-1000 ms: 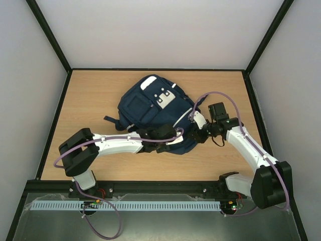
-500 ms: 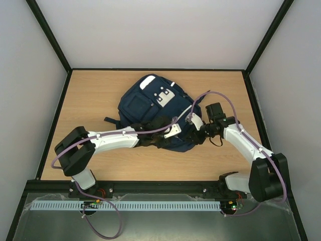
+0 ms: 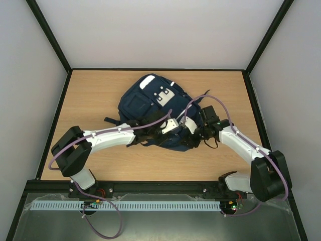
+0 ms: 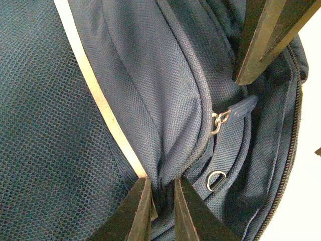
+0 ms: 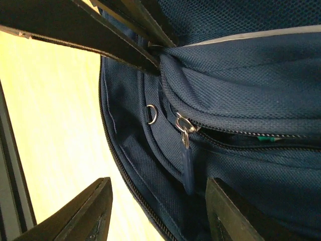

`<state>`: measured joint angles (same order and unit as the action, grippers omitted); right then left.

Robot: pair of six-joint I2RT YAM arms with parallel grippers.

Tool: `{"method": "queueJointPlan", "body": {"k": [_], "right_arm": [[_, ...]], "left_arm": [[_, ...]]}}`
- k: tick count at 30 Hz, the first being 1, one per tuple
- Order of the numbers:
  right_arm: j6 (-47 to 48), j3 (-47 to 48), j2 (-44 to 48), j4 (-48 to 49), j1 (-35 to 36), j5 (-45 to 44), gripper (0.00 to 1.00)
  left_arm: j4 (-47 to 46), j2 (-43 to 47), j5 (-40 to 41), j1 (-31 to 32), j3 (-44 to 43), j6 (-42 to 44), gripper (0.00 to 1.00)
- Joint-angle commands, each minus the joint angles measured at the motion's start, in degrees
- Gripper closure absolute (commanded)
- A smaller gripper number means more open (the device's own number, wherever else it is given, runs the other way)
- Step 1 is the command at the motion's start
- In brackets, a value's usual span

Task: Pack the student bag
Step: Zip the student bag at the center of the board.

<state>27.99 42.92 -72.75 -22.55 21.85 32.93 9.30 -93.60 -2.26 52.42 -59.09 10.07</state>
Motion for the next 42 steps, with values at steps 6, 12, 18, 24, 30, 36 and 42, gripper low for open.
{"method": "queueJointPlan", "body": {"k": [6, 12, 18, 24, 30, 36, 42], "right_arm": [[-2.0, -0.4, -2.3, 6.3, 1.3, -4.5, 0.53], [-2.1, 0.2, -5.6, 6.7, 2.2, -3.0, 0.62], [-2.4, -0.3, -5.2, 7.6, 2.7, -4.4, 0.74], [-0.8, 0.5, -3.5, 5.2, 2.7, -8.4, 0.92], [4.0, 1.7, -2.6, -1.1, -0.2, -13.2, 0.99], [9.2, 3.9, -5.2, -5.8, -9.5, -11.0, 0.99], [10.6, 5.8, -7.6, -6.5, -13.0, -10.0, 0.99]], "left_arm": [[-2.4, 2.0, -1.0, -3.2, -1.9, -2.7, 0.94], [-2.1, 1.9, -1.1, -3.4, -2.2, -2.7, 0.94], [-1.9, 1.9, -1.3, -3.6, -2.4, -2.7, 0.94], [-1.3, 2.1, -0.3, -3.6, -2.3, -2.2, 0.93], [-0.2, 2.9, 0.7, -3.4, -2.1, -1.9, 0.94], [1.2, 4.3, 3.6, -1.6, -0.6, -1.7, 0.95], [8.8, 1.4, 10.0, 2.3, -3.3, -5.1, 0.96]]}}
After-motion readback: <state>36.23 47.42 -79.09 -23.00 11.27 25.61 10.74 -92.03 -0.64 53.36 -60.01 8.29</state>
